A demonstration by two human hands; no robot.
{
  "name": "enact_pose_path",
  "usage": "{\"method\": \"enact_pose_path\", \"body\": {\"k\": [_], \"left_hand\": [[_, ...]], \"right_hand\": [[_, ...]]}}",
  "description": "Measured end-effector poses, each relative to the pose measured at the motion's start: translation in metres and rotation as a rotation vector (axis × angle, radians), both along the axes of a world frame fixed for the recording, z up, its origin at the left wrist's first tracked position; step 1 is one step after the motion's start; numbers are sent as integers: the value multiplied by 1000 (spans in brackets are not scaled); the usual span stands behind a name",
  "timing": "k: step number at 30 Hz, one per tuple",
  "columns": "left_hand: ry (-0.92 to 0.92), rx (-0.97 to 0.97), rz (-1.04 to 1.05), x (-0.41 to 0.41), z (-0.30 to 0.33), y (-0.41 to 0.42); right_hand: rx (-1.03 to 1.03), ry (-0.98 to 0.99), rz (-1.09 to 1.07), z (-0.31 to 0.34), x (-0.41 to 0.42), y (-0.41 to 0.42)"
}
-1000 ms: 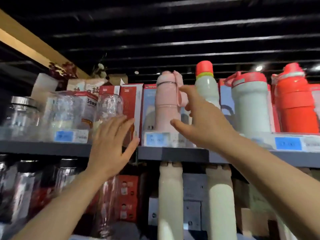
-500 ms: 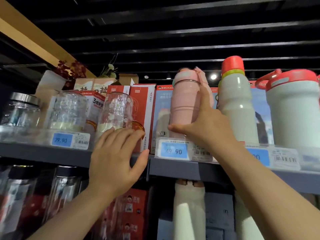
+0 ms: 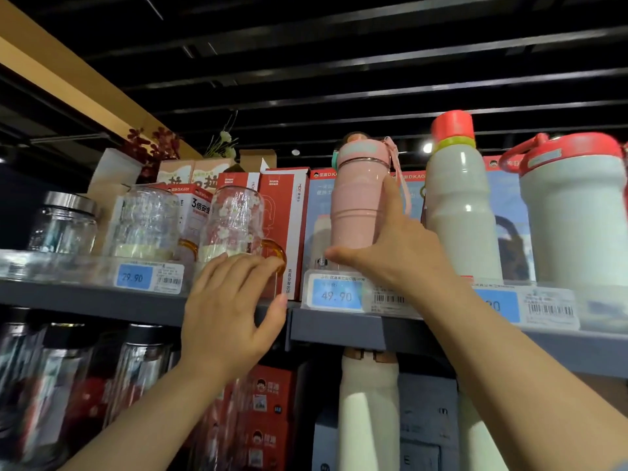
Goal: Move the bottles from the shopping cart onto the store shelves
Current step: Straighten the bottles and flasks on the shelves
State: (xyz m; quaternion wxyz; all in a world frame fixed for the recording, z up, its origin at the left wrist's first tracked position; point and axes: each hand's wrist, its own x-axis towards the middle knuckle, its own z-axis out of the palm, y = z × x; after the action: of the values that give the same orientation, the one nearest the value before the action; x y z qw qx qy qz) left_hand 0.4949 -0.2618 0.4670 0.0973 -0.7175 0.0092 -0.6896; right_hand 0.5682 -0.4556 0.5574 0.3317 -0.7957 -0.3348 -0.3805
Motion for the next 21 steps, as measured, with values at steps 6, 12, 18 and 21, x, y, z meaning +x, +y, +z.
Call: {"method": "enact_pose_path", "body": {"k": [6,12,18,21], "left_hand": [[-11,13,1,1,0,1],[8,-1,11,0,0,1],[17,-4,20,-1,0,0],[19,-8,26,0,-1,1]], "right_hand": [[40,61,83,4,2,-1],[71,175,189,7,2,-6],[44,52,21,2,0,2],[72,121,158,6,-1,-7]]}}
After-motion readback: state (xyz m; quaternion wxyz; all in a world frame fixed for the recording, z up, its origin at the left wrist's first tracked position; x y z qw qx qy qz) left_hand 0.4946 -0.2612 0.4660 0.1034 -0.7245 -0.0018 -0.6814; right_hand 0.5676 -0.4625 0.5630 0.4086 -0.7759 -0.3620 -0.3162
